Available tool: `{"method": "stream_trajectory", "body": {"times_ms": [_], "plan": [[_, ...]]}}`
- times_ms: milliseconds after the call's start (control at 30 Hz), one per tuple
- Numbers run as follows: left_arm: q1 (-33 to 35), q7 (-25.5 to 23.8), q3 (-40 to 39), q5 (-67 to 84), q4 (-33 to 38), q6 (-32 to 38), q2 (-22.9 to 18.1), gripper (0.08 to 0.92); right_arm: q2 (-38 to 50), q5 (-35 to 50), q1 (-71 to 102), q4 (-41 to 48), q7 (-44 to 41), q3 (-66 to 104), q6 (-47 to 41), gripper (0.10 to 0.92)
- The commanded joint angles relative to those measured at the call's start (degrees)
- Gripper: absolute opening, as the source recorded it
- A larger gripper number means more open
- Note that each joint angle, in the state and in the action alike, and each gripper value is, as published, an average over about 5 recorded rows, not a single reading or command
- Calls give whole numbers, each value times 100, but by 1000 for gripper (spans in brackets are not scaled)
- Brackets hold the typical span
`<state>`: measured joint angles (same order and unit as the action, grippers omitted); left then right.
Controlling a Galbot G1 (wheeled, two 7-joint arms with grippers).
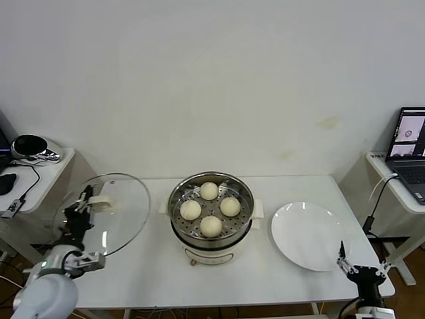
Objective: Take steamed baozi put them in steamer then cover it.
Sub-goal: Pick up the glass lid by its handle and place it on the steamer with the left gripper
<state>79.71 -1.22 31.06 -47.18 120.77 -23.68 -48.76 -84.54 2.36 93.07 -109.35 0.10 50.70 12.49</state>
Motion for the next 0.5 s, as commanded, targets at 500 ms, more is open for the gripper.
{"method": "stream_trajectory", "body": {"times_ms": [500], "plan": [[-3418, -2328, -3774, -3011, -983, -1776, -2276, 152, -255, -713, -29, 17, 218, -437, 119, 823]]}}
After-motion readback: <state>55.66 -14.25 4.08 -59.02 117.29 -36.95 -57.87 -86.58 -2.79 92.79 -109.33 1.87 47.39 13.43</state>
